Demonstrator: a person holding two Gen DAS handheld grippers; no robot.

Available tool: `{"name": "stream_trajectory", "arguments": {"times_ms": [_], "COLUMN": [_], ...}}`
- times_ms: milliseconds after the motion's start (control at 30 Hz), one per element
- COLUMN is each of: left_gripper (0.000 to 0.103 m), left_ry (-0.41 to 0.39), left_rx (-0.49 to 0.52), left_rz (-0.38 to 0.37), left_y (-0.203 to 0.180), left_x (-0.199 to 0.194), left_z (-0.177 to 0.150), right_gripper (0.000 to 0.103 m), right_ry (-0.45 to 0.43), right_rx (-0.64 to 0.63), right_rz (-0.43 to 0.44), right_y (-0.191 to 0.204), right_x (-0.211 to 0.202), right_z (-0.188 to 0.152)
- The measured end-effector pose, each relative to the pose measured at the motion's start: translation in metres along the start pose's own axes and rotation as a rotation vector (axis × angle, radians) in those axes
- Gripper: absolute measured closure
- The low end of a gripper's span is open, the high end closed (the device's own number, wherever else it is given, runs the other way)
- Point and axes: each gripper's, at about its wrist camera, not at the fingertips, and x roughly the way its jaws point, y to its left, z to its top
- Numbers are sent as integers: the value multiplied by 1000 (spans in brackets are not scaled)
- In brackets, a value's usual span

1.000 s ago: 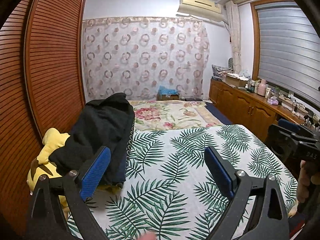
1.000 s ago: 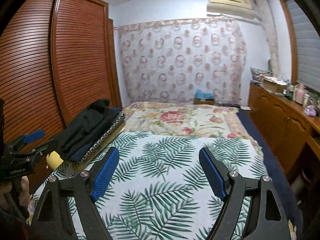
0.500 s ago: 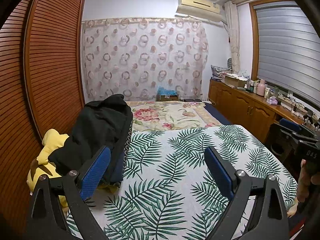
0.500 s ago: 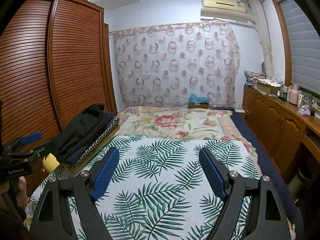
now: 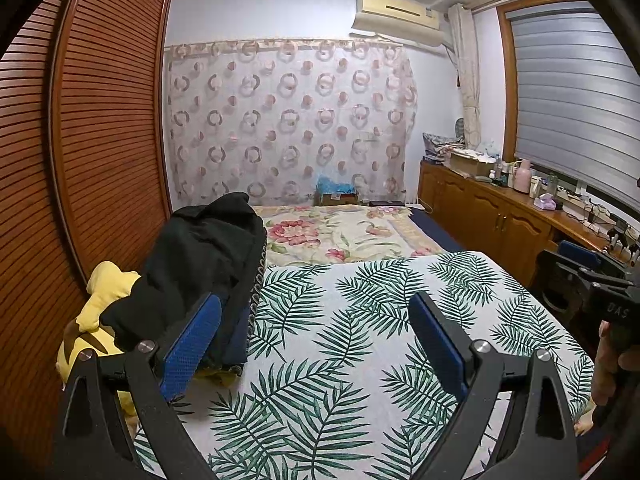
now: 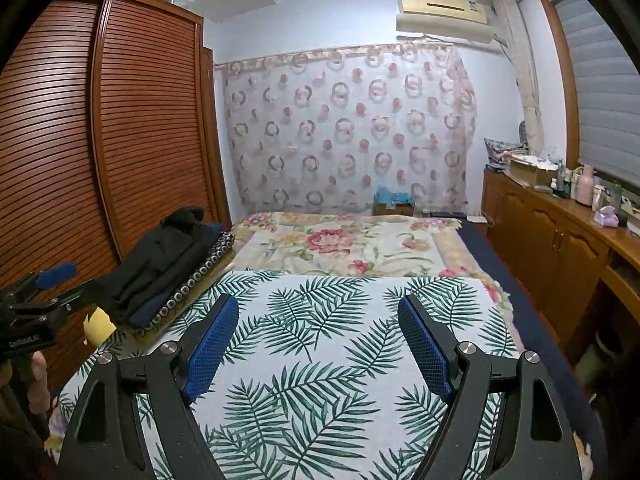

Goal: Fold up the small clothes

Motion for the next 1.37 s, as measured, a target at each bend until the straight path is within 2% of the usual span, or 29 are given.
{"name": "stream_trajectory", "arguments": {"times_ms": [1367], "left_gripper": [8], "left_ry": [-2], "left_rx": [2], "left_rz": [0], "left_y": [-1], "left_x": [-2], "left_z": [-1], "right_gripper": [20], "right_ry": [4], "right_rx": [3], "right_rz": [0], "right_y": [-8], "right_x": [-6], "right_z": [2]}}
